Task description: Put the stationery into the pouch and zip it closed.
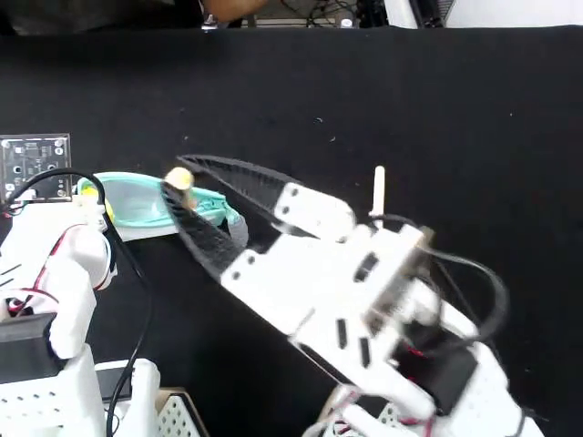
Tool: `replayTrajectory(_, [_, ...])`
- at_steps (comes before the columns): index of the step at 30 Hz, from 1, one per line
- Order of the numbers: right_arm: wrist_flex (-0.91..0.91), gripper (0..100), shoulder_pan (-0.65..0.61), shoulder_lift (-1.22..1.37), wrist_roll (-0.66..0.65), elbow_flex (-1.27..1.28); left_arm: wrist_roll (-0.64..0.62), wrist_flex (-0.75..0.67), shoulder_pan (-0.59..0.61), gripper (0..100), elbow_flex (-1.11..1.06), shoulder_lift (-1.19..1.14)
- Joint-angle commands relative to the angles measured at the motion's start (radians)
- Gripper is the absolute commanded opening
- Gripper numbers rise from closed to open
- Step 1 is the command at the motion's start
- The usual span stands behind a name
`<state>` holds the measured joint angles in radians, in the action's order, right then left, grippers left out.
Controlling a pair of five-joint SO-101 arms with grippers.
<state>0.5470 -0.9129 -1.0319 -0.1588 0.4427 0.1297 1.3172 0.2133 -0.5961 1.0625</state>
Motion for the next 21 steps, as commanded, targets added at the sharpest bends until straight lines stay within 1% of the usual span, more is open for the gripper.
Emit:
replayTrajectory(1, [-0.100, 1.2, -0.006, 0.044, 0.008, 0.015, 0.012, 0.012, -0.027, 3, -0.099, -0.028])
replayTrajectory(5, [-0.173, 1.2, -0.005, 0.087, 0.003, 0.088, 0.012, 0.012, -0.025, 3, -0.099, -0.028])
replayTrajectory(11, [-0.249, 1.2, 0.097, 0.101, 0.006, 0.231, 0.012, 0.012, -0.022, 3, -0.099, -0.028])
replayTrajectory(14, [-0.252, 1.2, 0.121, 0.099, 0.006, 0.295, 0.012, 0.012, -0.025, 3, -0.099, -0.028])
replayTrajectory(21, [-0.247, 1.2, 0.120, 0.101, 0.008, 0.438, 0.012, 0.012, -0.021, 3, -0.099, -0.028])
